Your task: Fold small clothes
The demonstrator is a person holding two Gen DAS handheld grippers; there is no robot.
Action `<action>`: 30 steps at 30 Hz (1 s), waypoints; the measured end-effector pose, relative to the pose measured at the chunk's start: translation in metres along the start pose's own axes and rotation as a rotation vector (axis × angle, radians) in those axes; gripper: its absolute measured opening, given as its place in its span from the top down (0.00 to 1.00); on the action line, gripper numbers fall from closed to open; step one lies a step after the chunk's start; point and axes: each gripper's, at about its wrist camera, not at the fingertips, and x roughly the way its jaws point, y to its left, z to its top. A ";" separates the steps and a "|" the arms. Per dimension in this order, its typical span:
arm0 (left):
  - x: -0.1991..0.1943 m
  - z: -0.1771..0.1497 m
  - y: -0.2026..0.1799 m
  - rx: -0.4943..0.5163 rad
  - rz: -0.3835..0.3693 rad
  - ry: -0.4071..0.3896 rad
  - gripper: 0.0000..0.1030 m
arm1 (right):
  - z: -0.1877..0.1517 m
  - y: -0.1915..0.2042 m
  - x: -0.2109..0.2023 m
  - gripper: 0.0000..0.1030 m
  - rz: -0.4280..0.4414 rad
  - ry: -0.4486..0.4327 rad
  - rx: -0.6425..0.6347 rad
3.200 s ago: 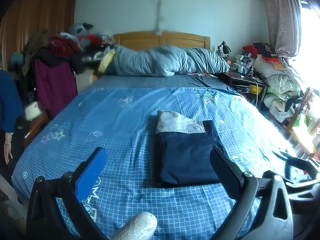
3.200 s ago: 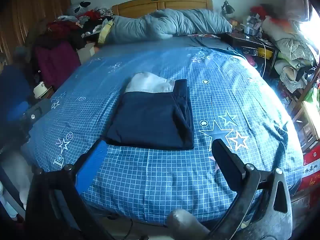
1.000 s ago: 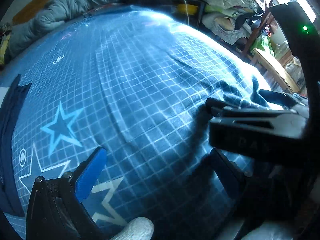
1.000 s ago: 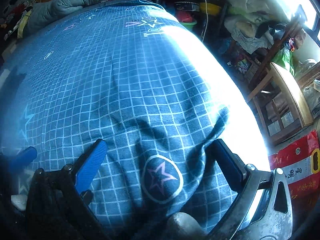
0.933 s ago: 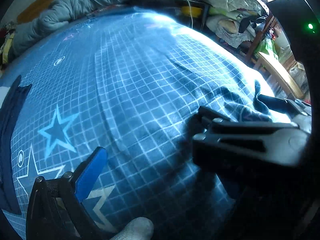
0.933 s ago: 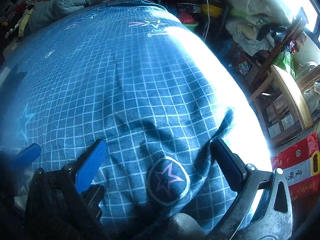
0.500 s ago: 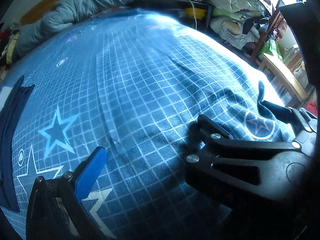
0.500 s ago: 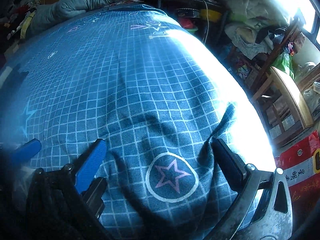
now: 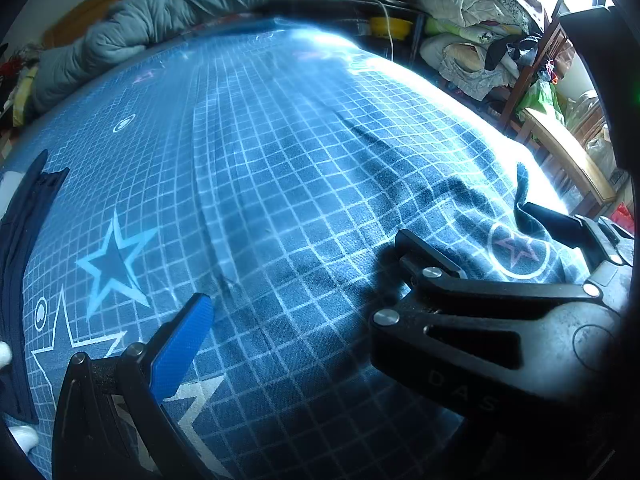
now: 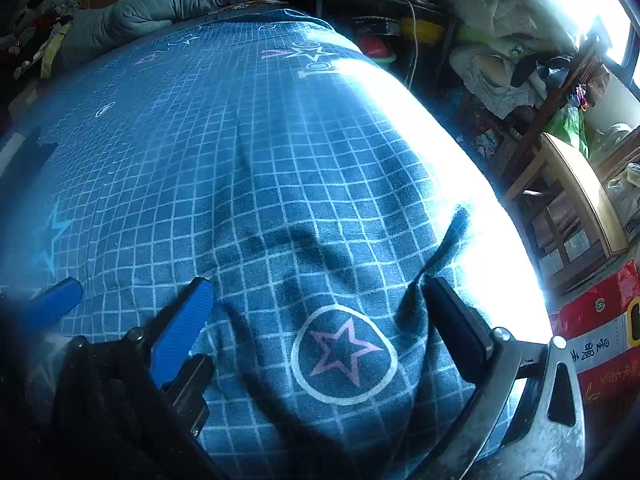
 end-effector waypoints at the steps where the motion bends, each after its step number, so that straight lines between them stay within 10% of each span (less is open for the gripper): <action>1: 0.000 0.000 0.000 0.000 0.000 0.000 0.00 | 0.001 0.000 0.000 0.00 0.000 0.000 0.001; 30: 0.000 0.000 0.000 -0.003 0.002 0.000 0.00 | 0.001 0.003 0.001 0.00 -0.004 -0.001 0.004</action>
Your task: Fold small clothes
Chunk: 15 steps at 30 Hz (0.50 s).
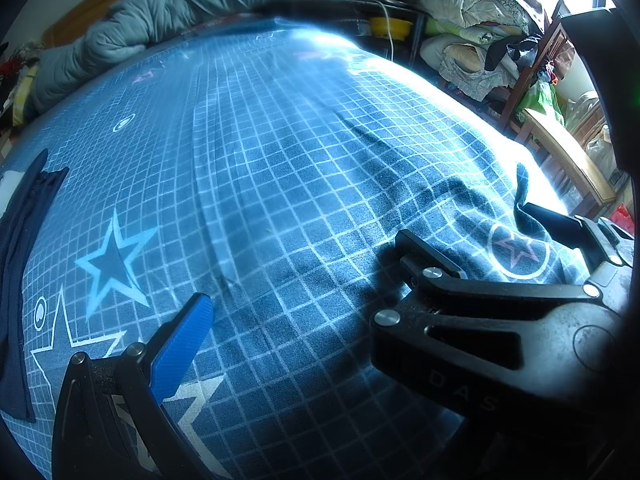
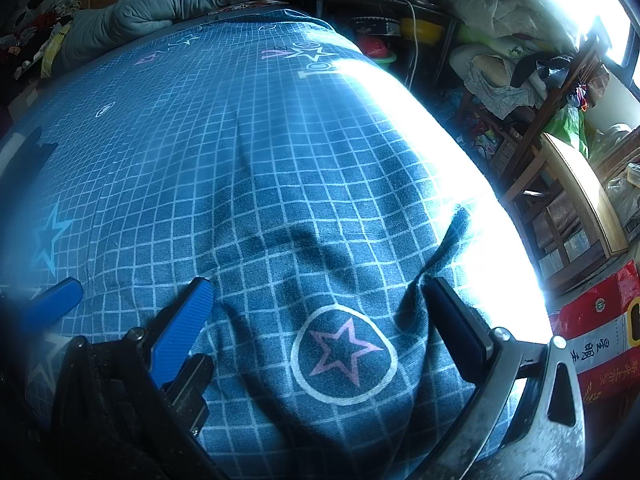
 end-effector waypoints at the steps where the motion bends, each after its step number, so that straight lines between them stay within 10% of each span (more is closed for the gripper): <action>1: 0.000 0.000 0.000 0.000 0.000 0.000 0.00 | 0.000 0.000 0.000 0.00 0.000 0.000 0.000; 15: 0.000 0.000 0.000 -0.001 0.001 0.000 0.00 | 0.000 0.001 0.000 0.00 -0.002 -0.001 0.001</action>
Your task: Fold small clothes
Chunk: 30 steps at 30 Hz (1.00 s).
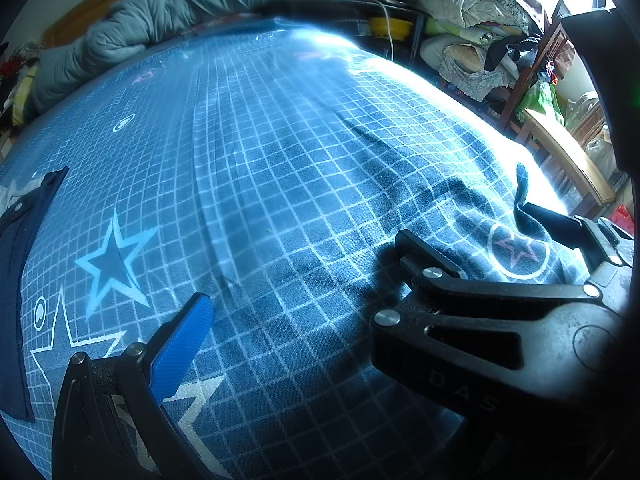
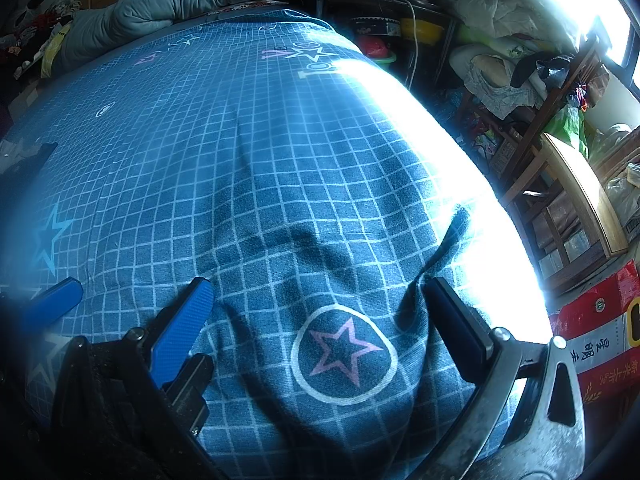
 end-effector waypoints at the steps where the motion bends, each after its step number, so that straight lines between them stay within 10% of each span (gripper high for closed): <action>1: 0.000 0.000 0.000 0.000 0.000 0.000 0.00 | 0.001 0.000 0.000 0.00 0.000 0.000 0.000; 30: 0.000 -0.001 0.000 -0.002 0.001 0.000 0.00 | 0.001 0.001 0.001 0.00 -0.003 -0.001 0.001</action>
